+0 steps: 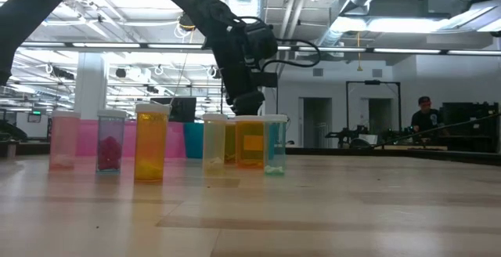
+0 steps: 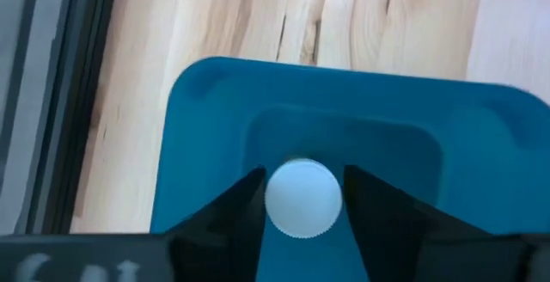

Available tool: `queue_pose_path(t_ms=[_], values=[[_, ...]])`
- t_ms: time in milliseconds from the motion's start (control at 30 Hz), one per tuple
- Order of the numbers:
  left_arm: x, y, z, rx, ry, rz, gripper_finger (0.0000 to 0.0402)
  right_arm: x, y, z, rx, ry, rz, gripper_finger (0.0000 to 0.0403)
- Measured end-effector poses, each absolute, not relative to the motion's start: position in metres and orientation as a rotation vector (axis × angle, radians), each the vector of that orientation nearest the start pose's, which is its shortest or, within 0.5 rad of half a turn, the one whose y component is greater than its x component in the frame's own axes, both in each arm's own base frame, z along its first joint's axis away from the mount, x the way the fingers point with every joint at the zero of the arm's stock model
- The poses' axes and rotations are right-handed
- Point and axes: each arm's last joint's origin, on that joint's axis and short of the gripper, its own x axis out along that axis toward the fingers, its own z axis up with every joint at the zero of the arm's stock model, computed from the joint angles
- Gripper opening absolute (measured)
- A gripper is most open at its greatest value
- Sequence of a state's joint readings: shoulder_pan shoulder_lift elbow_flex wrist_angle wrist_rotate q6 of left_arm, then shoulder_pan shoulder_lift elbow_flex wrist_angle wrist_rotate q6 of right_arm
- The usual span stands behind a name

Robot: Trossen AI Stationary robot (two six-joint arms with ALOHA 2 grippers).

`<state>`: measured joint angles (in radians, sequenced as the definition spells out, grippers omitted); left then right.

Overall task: Pick and place medicine bottles into bin by pill shape (circle, oval)
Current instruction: Put the orange capsule bottle into the blue bin

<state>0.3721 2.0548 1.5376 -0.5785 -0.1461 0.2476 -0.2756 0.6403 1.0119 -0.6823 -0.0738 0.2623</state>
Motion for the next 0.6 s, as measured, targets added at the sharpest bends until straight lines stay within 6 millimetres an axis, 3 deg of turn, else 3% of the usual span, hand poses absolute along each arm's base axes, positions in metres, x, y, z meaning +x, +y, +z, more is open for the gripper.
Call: queue_pose_path(t_ms=[300,600], values=[[0.3985,0.1598,0.1823,0.085,1.150,0.329,0.0217,0.1033,-0.0270,0.3765,0.314,0.279,-0.240,0.0276],[0.3967,0.1584,0.1919,0.072,1.135,0.338,0.0238,0.1030,-0.0269,0.3755,0.314,0.290,-0.241,0.0276]])
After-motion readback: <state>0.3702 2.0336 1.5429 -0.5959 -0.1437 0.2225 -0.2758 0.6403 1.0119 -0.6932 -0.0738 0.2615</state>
